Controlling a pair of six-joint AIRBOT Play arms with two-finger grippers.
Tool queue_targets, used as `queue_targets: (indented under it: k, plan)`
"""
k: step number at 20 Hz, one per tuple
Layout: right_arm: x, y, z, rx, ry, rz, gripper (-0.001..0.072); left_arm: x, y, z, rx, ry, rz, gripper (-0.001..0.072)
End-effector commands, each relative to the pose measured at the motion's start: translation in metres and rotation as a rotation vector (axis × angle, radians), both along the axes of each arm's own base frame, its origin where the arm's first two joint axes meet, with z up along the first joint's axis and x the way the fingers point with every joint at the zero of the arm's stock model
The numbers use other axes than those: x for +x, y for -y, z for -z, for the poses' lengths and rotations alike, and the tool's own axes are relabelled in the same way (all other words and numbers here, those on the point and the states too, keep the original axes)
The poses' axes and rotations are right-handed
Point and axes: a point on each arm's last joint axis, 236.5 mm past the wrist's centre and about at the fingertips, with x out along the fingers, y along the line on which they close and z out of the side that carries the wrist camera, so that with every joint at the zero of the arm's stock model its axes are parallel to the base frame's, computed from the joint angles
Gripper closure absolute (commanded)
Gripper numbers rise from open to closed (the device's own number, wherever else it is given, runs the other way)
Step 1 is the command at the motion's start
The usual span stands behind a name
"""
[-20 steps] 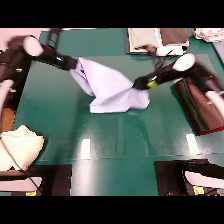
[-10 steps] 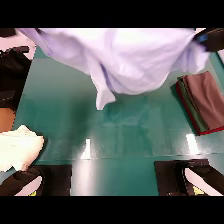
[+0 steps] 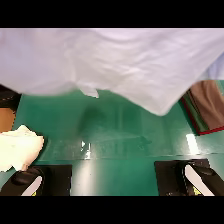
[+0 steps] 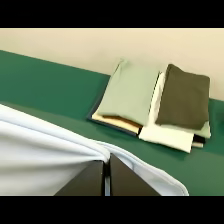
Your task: Fold the shirts.
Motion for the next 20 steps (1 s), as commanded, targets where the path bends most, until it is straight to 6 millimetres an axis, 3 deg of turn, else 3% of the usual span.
queue_targets:
  k: [1, 3, 5, 6, 9, 10, 12, 14, 16, 17, 20]
  plan:
    - [0.025, -0.003, 0.028, 0.048, -0.145, -0.039, 0.0694, 0.034, 0.009, 0.05, 0.044, -0.197, 0.01, 0.0678]
    - [0.062, -0.018, 0.069, 0.091, -0.277, -0.102, 0.0694, 0.08, 0.019, 0.116, 0.096, -0.433, 0.018, 0.0678]
    - [0.099, -0.043, 0.135, 0.134, -0.461, -0.167, 0.0694, 0.126, 0.028, 0.192, 0.147, -0.682, 0.026, 0.0678]
    - [0.114, -0.052, 0.178, 0.133, -0.578, -0.17, 0.0694, 0.147, 0.032, 0.235, 0.172, -0.807, 0.029, 0.0678]
    - [0.144, -0.063, 0.298, 0.048, -0.851, -0.132, 0.0694, 0.201, 0.043, 0.355, 0.216, -1.072, 0.039, 0.0677]
    - [0.154, -0.072, 0.33, 0.038, -0.894, -0.141, 0.0694, 0.218, 0.049, 0.392, 0.211, -1.124, 0.046, 0.0677]
    - [0.17, -0.088, 0.37, 0.044, -0.94, -0.157, 0.0693, 0.242, 0.051, 0.444, 0.218, -1.183, 0.035, 0.0677]
    - [0.18, -0.096, 0.39, 0.046, -0.958, -0.16, 0.0685, 0.248, 0.05, 0.472, 0.229, -1.228, 0.029, 0.0659]
    - [0.19, -0.097, 0.386, 0.044, -0.946, -0.162, 0.0373, 0.251, 0.047, 0.468, 0.238, -1.214, 0.021, 0.0156]
    - [0.195, -0.094, 0.376, 0.044, -0.922, -0.162, 0.0325, 0.25, 0.039, 0.461, 0.236, -1.213, 0.008, 0.0153]
    - [0.185, -0.094, 0.336, 0.026, -0.897, -0.246, 0.0326, 0.227, 0.007, 0.44, 0.162, -1.281, -0.019, 0.0153]
